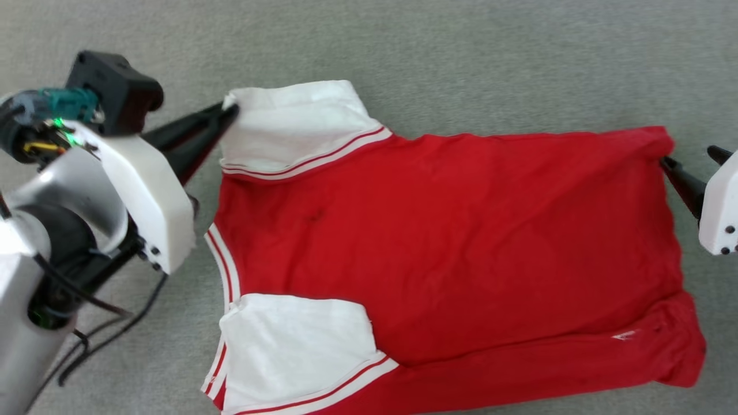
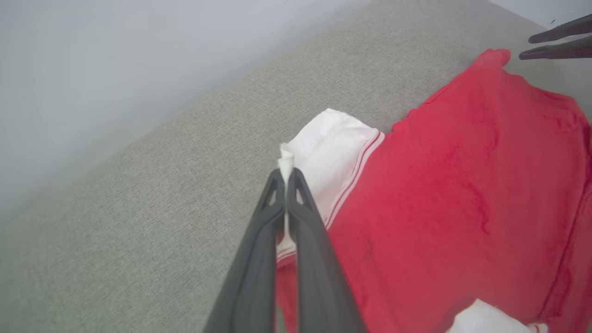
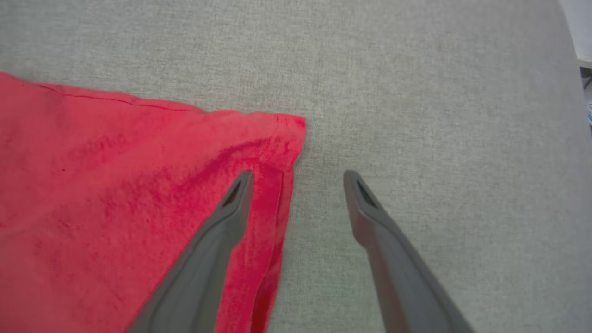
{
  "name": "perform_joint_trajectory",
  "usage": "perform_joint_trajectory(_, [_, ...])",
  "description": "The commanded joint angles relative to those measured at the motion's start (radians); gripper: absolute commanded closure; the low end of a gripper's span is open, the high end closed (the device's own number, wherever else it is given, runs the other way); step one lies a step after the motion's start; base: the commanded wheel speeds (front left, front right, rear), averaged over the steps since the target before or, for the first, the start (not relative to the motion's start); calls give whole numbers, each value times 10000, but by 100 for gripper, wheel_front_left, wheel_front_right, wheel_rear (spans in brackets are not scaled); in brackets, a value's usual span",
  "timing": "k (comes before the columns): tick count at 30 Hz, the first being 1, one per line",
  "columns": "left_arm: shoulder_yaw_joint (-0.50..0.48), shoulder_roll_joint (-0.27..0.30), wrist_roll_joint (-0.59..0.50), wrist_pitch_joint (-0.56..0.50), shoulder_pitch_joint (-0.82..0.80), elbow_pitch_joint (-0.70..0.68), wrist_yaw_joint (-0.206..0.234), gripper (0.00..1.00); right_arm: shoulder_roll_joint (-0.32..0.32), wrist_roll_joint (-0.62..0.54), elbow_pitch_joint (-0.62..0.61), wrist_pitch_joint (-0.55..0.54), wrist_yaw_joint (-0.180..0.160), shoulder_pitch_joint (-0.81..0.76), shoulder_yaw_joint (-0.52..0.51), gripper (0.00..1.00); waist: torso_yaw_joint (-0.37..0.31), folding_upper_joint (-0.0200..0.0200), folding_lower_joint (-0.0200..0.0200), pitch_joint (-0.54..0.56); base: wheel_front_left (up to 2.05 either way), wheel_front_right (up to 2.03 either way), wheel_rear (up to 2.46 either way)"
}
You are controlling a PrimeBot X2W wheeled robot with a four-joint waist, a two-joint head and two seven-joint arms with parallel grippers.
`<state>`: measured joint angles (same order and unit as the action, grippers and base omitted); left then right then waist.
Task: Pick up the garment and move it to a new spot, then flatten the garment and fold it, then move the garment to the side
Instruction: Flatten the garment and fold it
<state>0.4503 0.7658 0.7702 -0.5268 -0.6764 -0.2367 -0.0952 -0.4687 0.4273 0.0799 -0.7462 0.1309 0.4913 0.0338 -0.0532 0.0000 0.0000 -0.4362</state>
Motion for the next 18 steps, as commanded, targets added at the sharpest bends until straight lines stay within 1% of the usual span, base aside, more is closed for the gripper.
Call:
perform_joint_trajectory(1, [-9,-56,10,111,240,-211,67,100,-38,24,179,-306,-5,240,46,0,309,0,0,-232,0,0,0])
perform_joint_trajectory(5, [80,-100,-123,353,519,-757,115,100,-347,-233,659,-906,-6,810,181,0,699,0,0,-456,0,0,0])
perform_joint_trajectory(9, [168,-165,-232,560,573,-977,80,100,-399,-243,1184,-1269,-6,1175,307,0,1023,0,0,-618,0,0,0])
perform_joint_trajectory(12, [253,-216,-302,663,523,-1027,28,100,-547,-360,1557,-1592,-5,1122,704,0,1206,0,0,-707,0,0,0])
perform_joint_trajectory(18, [401,-316,-385,871,548,-852,-8,100,-443,-303,2164,-1702,12,750,1436,0,1402,0,0,-782,0,0,0])
